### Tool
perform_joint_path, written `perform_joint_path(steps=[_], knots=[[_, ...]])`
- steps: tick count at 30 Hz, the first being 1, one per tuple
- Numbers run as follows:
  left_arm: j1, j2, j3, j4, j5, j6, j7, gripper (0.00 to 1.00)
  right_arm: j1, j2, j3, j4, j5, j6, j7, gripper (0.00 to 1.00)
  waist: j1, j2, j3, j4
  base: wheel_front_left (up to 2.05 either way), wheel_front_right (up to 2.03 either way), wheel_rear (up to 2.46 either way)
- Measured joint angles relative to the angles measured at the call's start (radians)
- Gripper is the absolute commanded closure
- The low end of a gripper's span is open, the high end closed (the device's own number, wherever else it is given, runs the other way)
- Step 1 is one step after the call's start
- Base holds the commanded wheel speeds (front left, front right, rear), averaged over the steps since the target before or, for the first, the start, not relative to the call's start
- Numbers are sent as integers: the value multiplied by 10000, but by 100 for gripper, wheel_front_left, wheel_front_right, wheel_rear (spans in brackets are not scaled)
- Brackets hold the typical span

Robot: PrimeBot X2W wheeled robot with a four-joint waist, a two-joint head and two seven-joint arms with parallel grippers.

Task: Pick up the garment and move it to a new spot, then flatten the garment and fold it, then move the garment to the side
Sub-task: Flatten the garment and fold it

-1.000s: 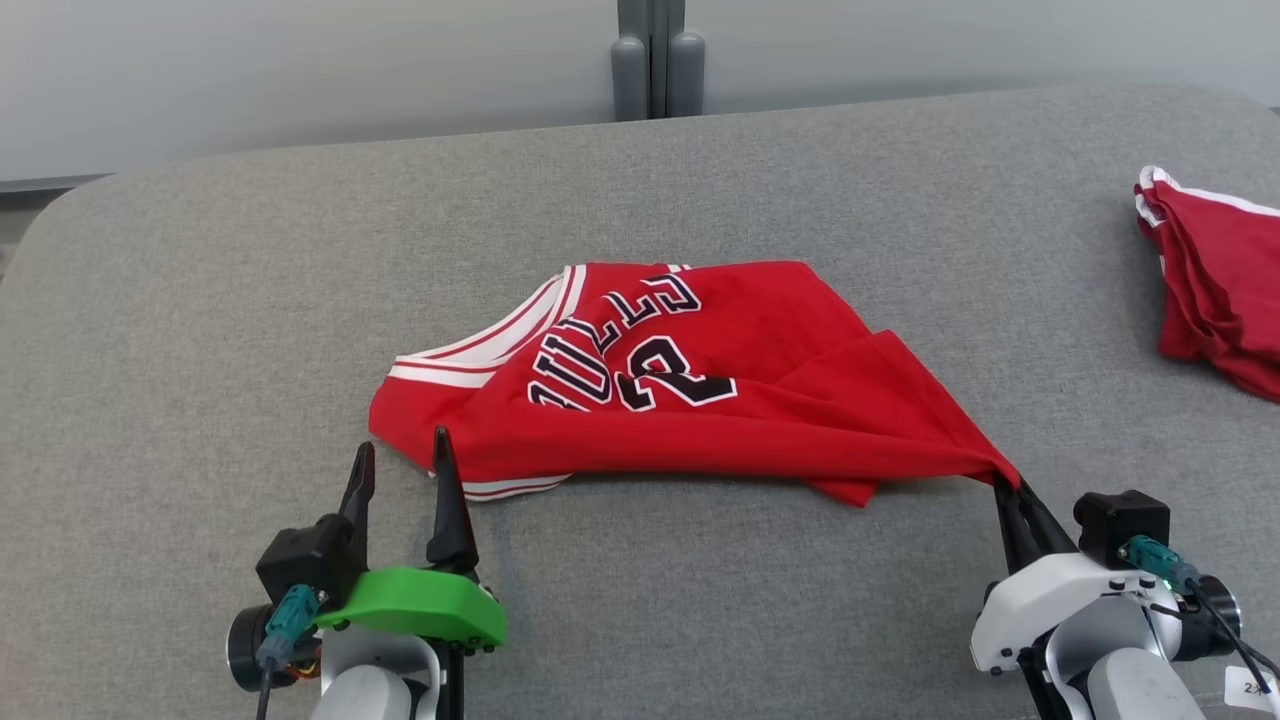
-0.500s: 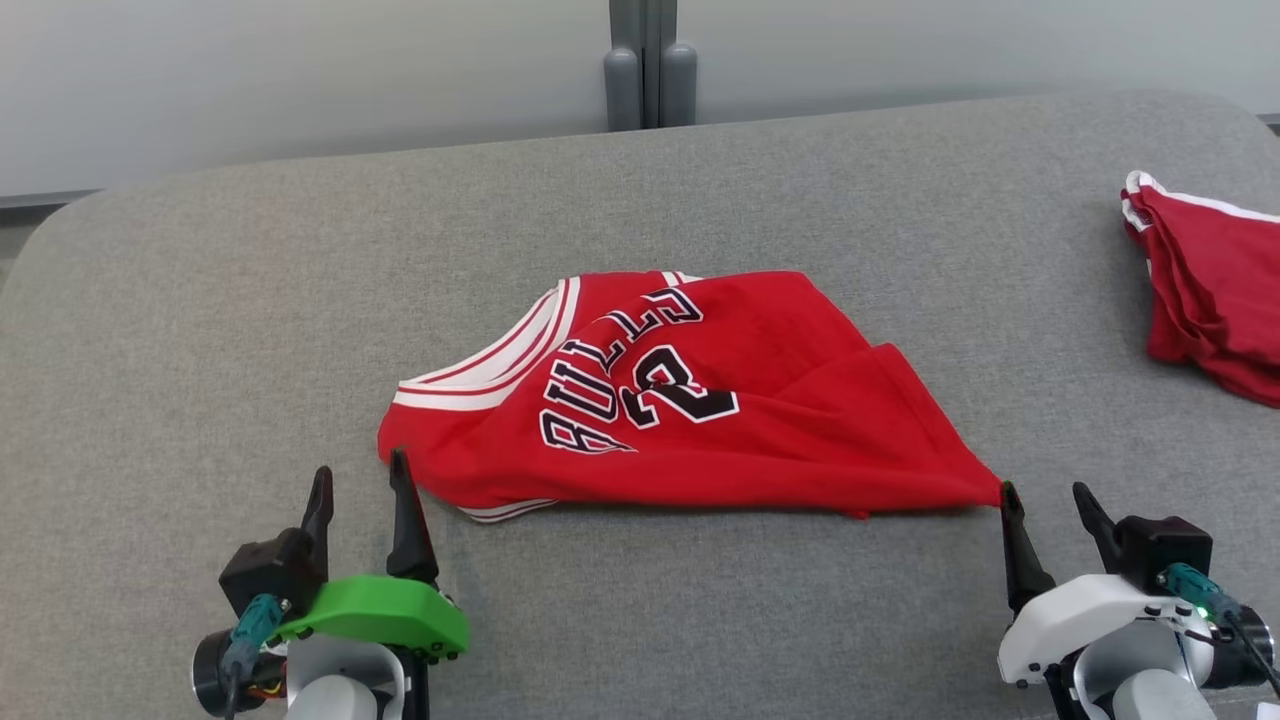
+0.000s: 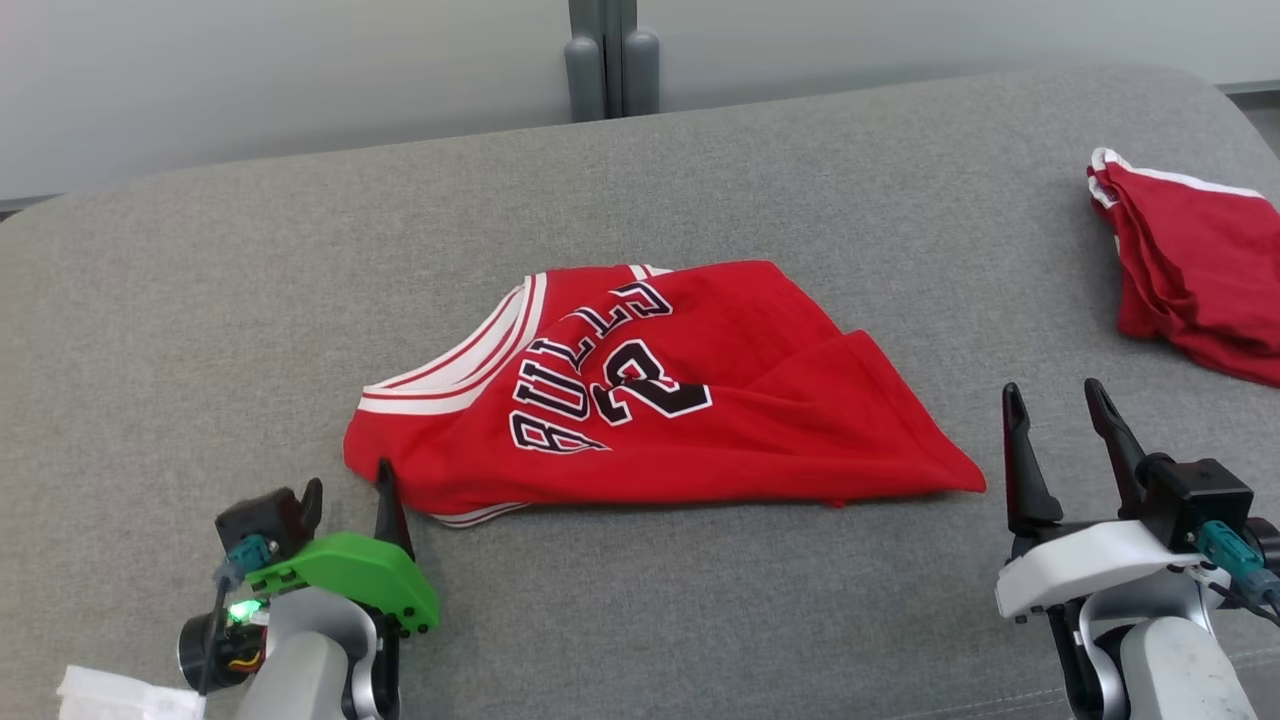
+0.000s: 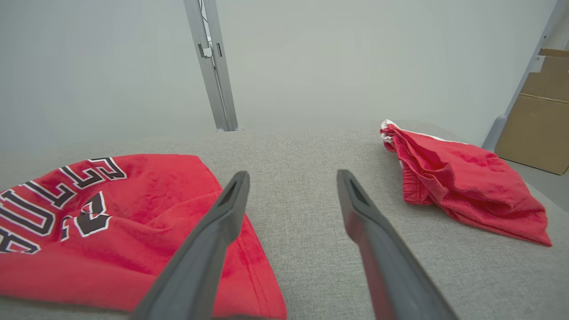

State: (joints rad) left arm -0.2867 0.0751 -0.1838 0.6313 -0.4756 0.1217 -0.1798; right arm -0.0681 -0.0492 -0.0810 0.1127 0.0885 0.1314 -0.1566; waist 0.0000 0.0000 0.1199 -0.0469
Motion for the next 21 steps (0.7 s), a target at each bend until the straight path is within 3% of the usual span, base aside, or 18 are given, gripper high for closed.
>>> perform_joint_path(steps=[11, 12, 13, 14, 15, 21], knots=[[-1584, 307, -263, 2065, -56, -616, 606, 0, -221, -2, 320, -219, 63, 0, 67, 0, 0, 0, 675, -385, 0, 0, 0], [-1672, 307, -332, 2215, -54, -629, 688, 4, -221, -2, 322, -215, 61, 0, 65, 0, 0, 0, 690, -409, 0, 0, 0], [-1744, 313, -378, 2320, -31, -656, 729, 53, -221, -2, 320, -209, 61, 0, 65, 0, 0, 0, 691, -422, 0, 0, 0], [-1811, 313, -422, 2428, -2, -692, 729, 82, -221, 2, 322, -201, 61, 0, 65, 0, 0, 0, 679, -427, 0, 0, 0], [-1857, 303, -466, 2497, 8, -740, 663, 100, -222, -2, 320, -198, 61, 0, 56, 0, 0, 0, 659, -424, 0, 0, 0], [-1936, 190, -723, 2355, 295, -851, -282, 100, -198, -2, 265, -86, 44, 0, -31, 0, 0, 0, 472, -270, 0, 0, 0]])
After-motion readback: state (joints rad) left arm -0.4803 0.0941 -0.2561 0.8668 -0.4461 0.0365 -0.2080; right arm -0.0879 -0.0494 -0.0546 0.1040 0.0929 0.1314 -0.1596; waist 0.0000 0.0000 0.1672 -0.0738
